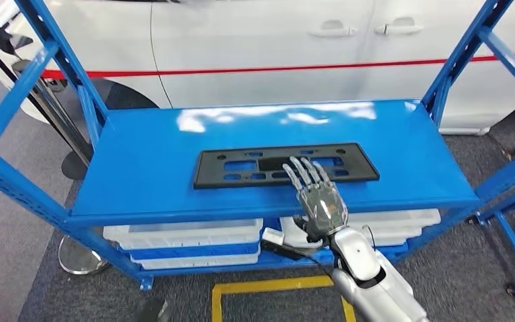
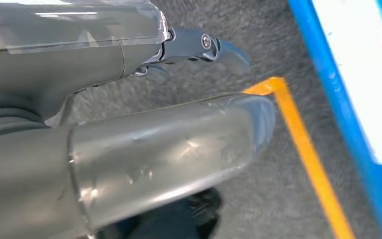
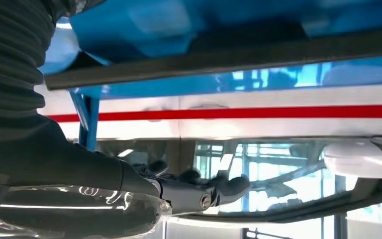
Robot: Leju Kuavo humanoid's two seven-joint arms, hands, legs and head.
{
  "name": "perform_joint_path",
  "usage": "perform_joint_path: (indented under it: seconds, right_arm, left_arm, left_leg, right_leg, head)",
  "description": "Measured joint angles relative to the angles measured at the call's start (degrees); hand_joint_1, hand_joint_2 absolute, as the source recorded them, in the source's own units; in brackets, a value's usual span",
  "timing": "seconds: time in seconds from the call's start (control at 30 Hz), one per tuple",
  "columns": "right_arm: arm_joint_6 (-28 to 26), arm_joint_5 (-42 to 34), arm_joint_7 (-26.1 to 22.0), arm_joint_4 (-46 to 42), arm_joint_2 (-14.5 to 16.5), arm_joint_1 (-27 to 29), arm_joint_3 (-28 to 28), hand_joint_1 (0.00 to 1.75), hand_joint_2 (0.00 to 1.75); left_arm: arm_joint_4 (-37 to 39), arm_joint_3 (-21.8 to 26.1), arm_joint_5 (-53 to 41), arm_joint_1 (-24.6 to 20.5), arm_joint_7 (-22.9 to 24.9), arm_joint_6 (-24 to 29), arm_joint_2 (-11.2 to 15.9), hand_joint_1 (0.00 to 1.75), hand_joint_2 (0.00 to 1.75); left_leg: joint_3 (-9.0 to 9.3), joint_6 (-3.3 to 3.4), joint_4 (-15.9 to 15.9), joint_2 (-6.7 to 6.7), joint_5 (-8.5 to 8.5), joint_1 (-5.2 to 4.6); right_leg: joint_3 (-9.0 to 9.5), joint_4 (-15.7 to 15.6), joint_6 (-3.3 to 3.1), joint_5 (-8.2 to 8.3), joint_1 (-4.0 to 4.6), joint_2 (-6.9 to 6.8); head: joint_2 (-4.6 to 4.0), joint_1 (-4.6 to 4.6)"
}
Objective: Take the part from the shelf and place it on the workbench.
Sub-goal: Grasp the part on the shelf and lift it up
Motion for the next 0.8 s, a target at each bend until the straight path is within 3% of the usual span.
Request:
perform_joint_path:
  seconds: [0.07, 0.1, 0.13, 0.2, 0.23, 0.3, 0.43, 0.5, 0.57, 0.6, 0.63, 0.67, 0.73, 0.8]
  right_arm:
    - [0.05, 0.00, 0.01, -0.01, -0.02, 0.15, 0.01, 0.00, 1.75]
    - [0.11, 0.01, 0.02, -0.01, -0.02, 0.30, 0.01, 0.00, 1.75]
    - [0.19, 0.02, 0.05, -0.01, -0.02, 0.38, 0.01, 0.00, 1.75]
    - [0.34, 0.05, 0.16, -0.01, -0.04, 0.44, 0.01, 0.00, 1.75]
    - [0.38, 0.09, 0.24, 0.00, -0.06, 0.45, 0.01, 0.00, 1.75]
    - [0.34, 0.20, 0.34, -0.07, -0.08, 0.54, 0.01, 0.00, 1.75]
    - [0.02, 0.42, 0.27, -0.29, -0.10, 0.71, 0.01, 0.00, 1.75]
    - [-0.19, 0.45, -0.22, -0.38, -0.07, 0.72, 0.01, 0.00, 1.75]
    - [-0.29, 0.46, -1.02, -0.34, -0.06, 0.85, 0.09, 0.00, 1.75]
    - [-0.29, 0.46, -1.46, -0.27, -0.06, 0.91, 0.20, 0.00, 1.75]
    - [-0.29, 0.48, -1.90, -0.19, -0.06, 0.94, 0.37, 0.00, 1.75]
    - [-0.29, 0.49, -2.33, -0.12, -0.06, 0.94, 0.61, 0.00, 1.75]
    - [-0.30, 0.54, -3.07, -0.04, -0.06, 0.91, 1.32, 0.00, 1.75]
    - [-0.38, 0.49, -3.60, 0.12, -0.07, 0.88, 2.35, 0.00, 1.75]
  left_arm:
    - [0.05, -0.04, 0.06, -0.06, 0.00, -0.01, 0.00, 0.00, 0.00]
    - [0.09, -0.06, 0.09, 0.02, -0.01, -0.01, -0.01, 0.00, 0.00]
    - [0.13, -0.08, 0.14, 0.09, -0.01, 0.00, -0.01, 0.00, 0.00]
    - [0.19, -0.12, 0.25, 0.15, -0.01, 0.02, -0.02, 0.00, 0.00]
    - [0.20, -0.14, 0.32, 0.10, -0.01, 0.04, -0.01, 0.00, 0.00]
    - [0.20, -0.18, 0.49, -0.01, -0.01, 0.07, 0.01, 0.00, 0.00]
    - [0.27, -0.39, 0.80, -0.18, 0.00, 0.27, 0.03, 0.00, 0.00]
    - [0.33, -0.52, 0.97, -0.42, 0.10, 0.78, -0.06, 0.00, 0.00]
    - [0.38, -0.71, 1.08, -0.51, 0.36, 1.33, -0.25, 0.00, 0.00]
    - [0.40, -0.87, 1.11, -0.47, 0.51, 1.54, -0.33, 0.00, 0.00]
    - [0.41, -1.03, 1.21, -0.43, 0.61, 1.70, -0.38, 0.00, 0.00]
    - [0.42, -1.15, 1.36, -0.44, 0.66, 1.82, -0.42, 0.00, 0.00]
    - [0.45, -1.27, 1.77, -0.68, 0.56, 1.96, -0.44, 0.00, 0.00]
    - [0.55, -1.38, 2.00, -1.05, 0.30, 2.00, -0.48, 0.00, 0.00]
  left_leg:
    - [0.65, 0.00, -0.02, -0.03, -0.62, 0.11]
    - [1.07, -0.16, 0.00, -0.05, -1.02, 0.22]
    - [1.56, -0.41, 0.06, -0.07, -1.42, 0.39]
    - [2.49, -1.11, 0.30, -0.11, -2.34, 0.79]
    - [2.80, -1.54, 0.55, -0.15, -2.78, 0.89]
    - [3.01, -2.53, 0.97, -0.18, -3.50, 0.84]
    - [2.62, -3.90, 3.21, 0.01, -4.59, 1.01]
    - [-0.20, -4.10, 8.50, 0.12, -7.06, 1.08]
    - [-4.56, -4.20, 15.33, 0.13, -9.84, 1.05]
    - [-6.05, -4.15, 17.00, 0.13, -10.21, 1.04]
    - [-6.54, -3.97, 16.61, 0.13, -9.37, 1.01]
    - [-5.97, -3.62, 14.10, 0.13, -7.32, 0.92]
    - [-3.47, -2.62, 6.63, 0.17, -2.69, 0.51]
    - [-2.08, -2.03, 2.54, 0.14, -1.50, 0.03]
  right_leg:
    - [-4.45, 5.38, 0.72, -2.76, -0.53, -0.03]
    - [-5.78, 6.10, 1.07, -3.06, -0.82, -0.05]
    - [-6.16, 4.97, 1.43, -1.97, -1.13, -0.09]
    - [-4.64, -1.87, 2.07, 3.61, -1.77, -0.24]
    - [-3.78, -5.21, 2.12, 5.64, -1.88, -0.33]
    - [-3.07, -8.34, 1.47, 7.36, -1.80, -0.41]
    - [-2.46, -8.21, -0.52, 7.52, -1.65, -0.21]
    - [-2.13, -8.26, -1.07, 7.36, -1.52, -0.28]
    - [-2.03, -8.24, -1.45, 7.09, -1.22, -0.30]
    - [-1.90, -8.23, -1.61, 6.94, -1.04, -0.28]
    - [-1.70, -8.23, -1.71, 6.77, -0.86, -0.24]
    - [-1.42, -8.22, -1.75, 6.59, -0.70, -0.19]
    - [-0.80, -8.22, -1.65, 6.18, -0.41, -0.13]
    - [-0.60, -8.23, -1.22, 5.86, -0.30, -0.09]
  head:
    - [0.00, 0.00]
    - [0.00, -0.01]
    - [0.00, 0.00]
    - [0.00, 0.02]
    - [0.00, 0.02]
    - [0.00, 0.00]
    - [0.00, -0.05]
    - [0.00, -0.06]
    - [0.00, -0.06]
    - [0.00, -0.06]
    - [0.00, -0.06]
    - [0.00, -0.06]
    - [0.00, -0.04]
    - [0.00, -0.04]
